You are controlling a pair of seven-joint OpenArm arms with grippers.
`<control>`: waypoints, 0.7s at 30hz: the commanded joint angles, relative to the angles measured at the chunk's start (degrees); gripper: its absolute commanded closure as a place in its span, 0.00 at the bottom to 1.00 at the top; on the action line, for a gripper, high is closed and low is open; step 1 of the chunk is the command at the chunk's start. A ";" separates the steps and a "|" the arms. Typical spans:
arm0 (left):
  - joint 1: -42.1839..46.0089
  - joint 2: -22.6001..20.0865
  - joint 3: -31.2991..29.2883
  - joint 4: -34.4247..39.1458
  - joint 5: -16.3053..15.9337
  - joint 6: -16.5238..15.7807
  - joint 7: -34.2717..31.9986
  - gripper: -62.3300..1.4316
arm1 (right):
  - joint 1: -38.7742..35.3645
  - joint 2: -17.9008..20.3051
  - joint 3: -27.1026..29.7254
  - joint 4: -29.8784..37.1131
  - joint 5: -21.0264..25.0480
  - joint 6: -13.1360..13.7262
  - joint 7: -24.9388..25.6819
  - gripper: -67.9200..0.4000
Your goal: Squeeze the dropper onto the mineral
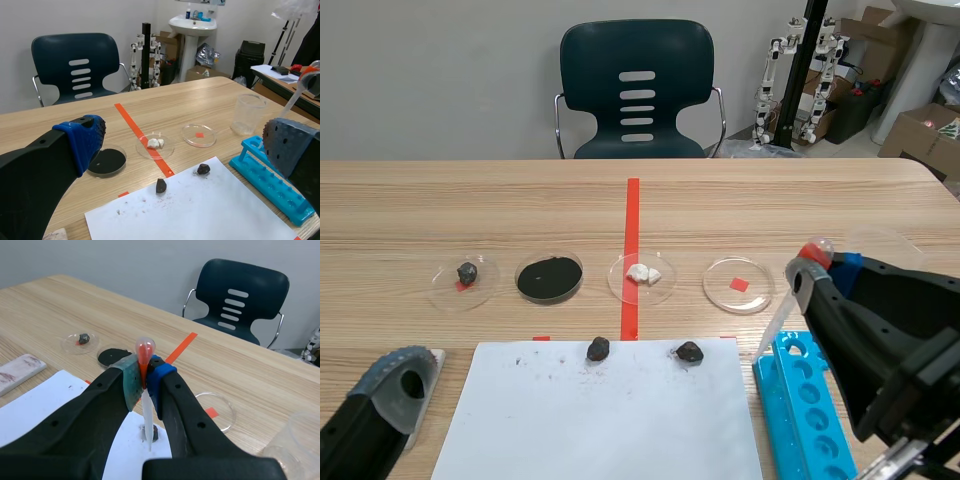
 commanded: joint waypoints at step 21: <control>0.31 0.28 -0.04 1.07 -0.35 -0.17 -0.79 0.00 | 0.44 -0.31 0.44 0.00 0.48 2.27 1.31 0.98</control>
